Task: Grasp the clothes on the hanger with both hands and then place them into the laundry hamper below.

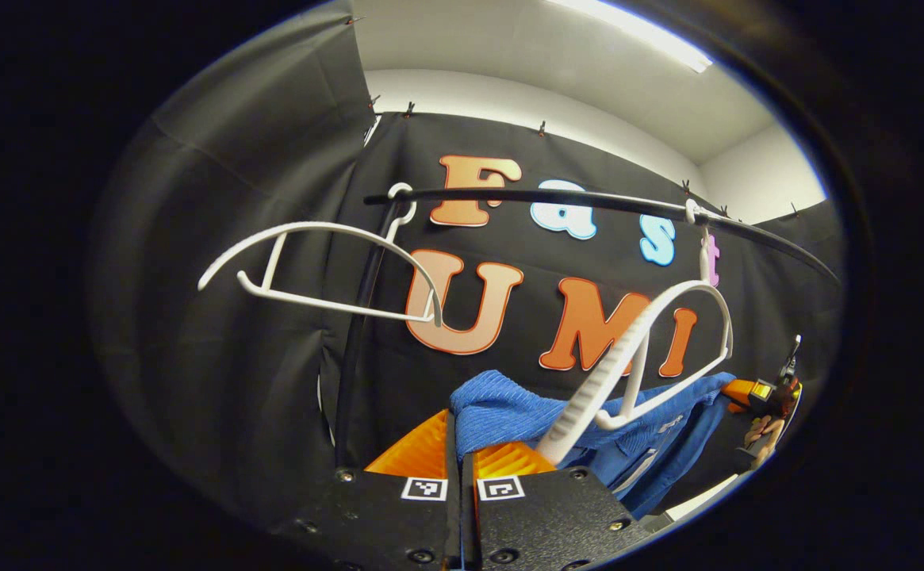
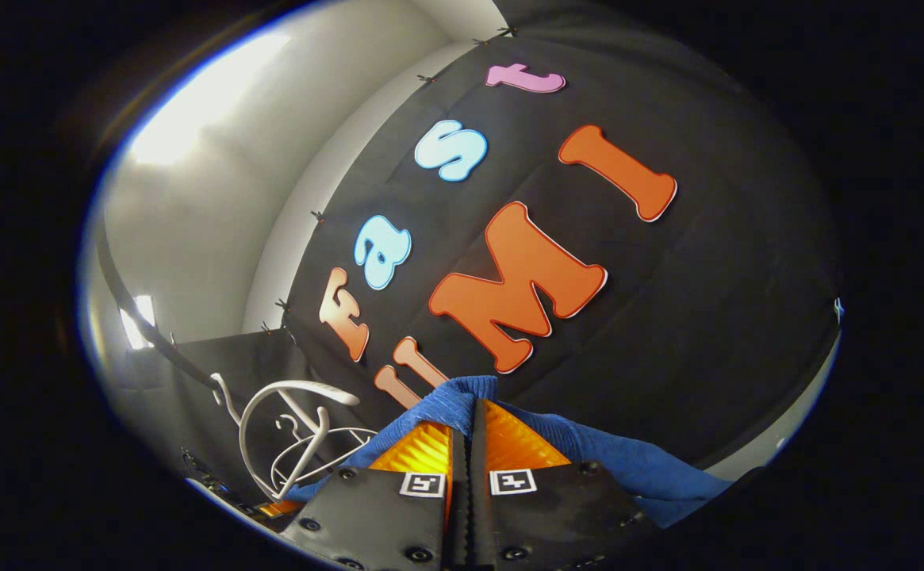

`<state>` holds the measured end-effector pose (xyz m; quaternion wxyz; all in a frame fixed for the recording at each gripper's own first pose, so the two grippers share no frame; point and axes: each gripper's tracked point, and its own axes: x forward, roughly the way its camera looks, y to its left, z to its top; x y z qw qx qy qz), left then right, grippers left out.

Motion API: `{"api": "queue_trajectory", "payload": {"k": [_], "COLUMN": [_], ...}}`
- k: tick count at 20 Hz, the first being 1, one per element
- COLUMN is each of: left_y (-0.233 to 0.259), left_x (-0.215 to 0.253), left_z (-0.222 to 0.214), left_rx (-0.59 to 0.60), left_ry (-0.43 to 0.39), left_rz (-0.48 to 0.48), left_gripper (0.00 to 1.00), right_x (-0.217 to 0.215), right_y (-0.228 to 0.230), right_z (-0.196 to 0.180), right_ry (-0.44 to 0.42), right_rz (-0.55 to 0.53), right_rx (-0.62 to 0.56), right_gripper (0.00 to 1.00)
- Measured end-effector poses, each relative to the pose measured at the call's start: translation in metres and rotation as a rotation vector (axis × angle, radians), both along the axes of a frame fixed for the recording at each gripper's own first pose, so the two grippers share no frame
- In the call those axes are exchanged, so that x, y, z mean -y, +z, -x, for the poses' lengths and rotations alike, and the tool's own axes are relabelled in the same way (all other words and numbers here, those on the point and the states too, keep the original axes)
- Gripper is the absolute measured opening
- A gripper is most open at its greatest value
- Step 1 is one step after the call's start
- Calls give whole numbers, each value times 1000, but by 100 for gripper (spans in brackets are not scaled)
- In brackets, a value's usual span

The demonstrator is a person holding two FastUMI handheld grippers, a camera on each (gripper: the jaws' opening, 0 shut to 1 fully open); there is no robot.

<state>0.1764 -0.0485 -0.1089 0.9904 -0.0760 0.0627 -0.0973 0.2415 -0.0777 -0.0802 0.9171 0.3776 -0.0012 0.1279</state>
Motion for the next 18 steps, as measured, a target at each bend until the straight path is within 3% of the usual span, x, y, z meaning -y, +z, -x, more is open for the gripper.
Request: {"api": "queue_trajectory", "payload": {"k": [9,18], "left_y": [-43,-62], "left_x": [10,82], "left_z": [63,107], "left_rx": [-47,-47], "left_ry": [-24,-119], "left_rz": [-110,-78], "left_gripper": [1,0], "right_x": [0,-42], "right_y": [-83,-116], "right_z": [62,131], "right_ry": [-24,33], "right_rz": [167,291], "right_rx": [-149,-194], "right_gripper": [7,7]}}
